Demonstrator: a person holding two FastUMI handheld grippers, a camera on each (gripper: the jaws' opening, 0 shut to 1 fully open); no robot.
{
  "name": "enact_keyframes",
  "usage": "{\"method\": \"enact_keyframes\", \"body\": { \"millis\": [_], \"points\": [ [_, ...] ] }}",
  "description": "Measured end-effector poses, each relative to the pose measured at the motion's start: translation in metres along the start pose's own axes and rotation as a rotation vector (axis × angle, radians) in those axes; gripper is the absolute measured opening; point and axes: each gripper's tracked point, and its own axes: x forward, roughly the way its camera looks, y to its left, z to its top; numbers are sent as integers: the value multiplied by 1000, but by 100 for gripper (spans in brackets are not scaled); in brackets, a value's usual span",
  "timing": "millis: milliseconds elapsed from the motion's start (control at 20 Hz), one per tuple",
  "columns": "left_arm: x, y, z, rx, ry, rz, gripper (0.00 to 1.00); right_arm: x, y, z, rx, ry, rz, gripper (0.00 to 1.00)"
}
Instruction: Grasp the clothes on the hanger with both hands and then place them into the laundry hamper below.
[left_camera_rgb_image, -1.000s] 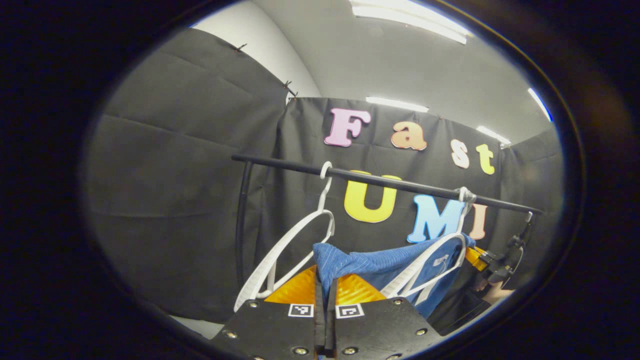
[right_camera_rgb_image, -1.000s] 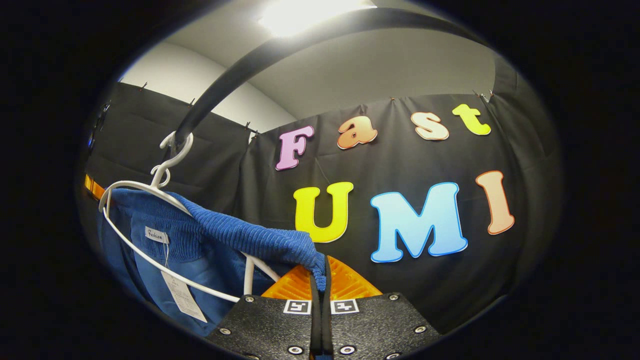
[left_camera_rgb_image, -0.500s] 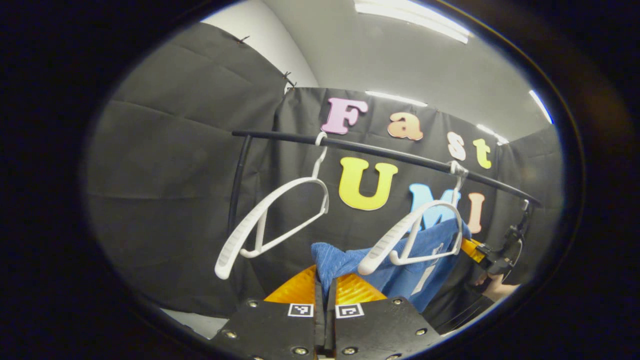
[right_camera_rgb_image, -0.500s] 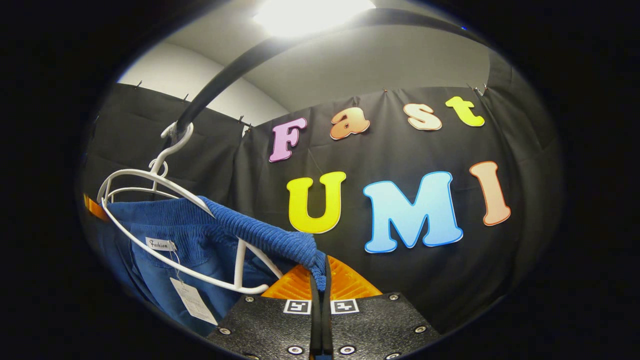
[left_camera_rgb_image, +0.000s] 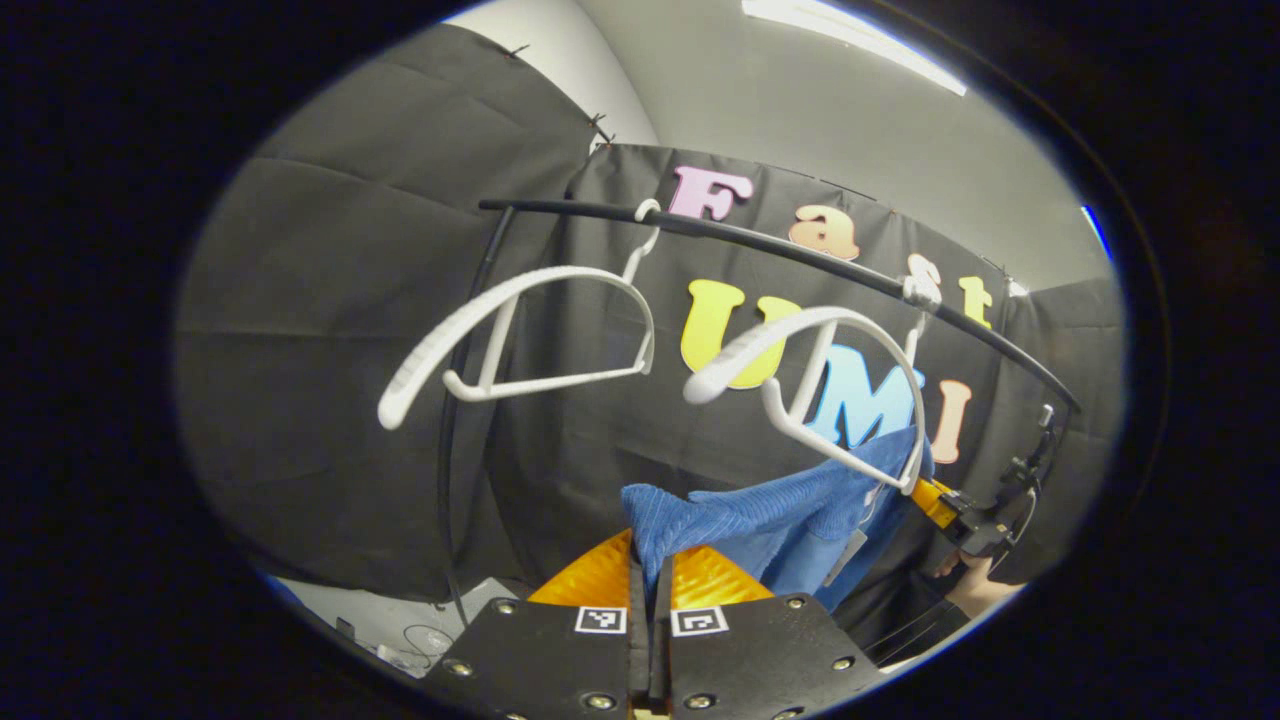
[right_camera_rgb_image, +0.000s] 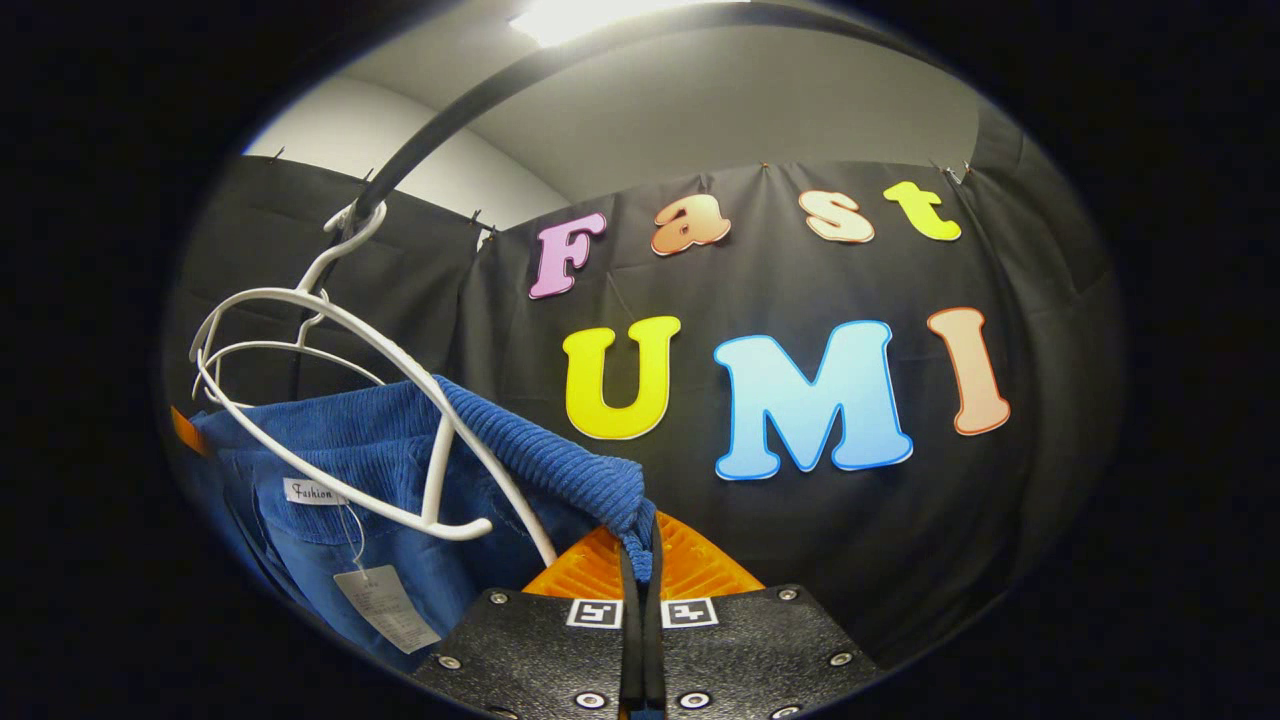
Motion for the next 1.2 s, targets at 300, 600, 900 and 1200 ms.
{"method": "enact_keyframes", "body": {
  "millis": [300, 600, 900, 1200],
  "points": [
    [4, -8, -19, -6, 31, 14, 7, -11, -18, -25, -7, 59, -34, 0],
    [-8, -19, -33, -9, 52, 22, 1, -31, -25, -42, -17, 99, -54, 0],
    [-25, -38, -46, 38, 85, 20, 1, -69, -38, -65, -8, 162, -106, 0],
    [-88, -32, -48, 26, 101, -37, 7, -125, -39, -57, -30, 220, -159, 0]
  ]
}}
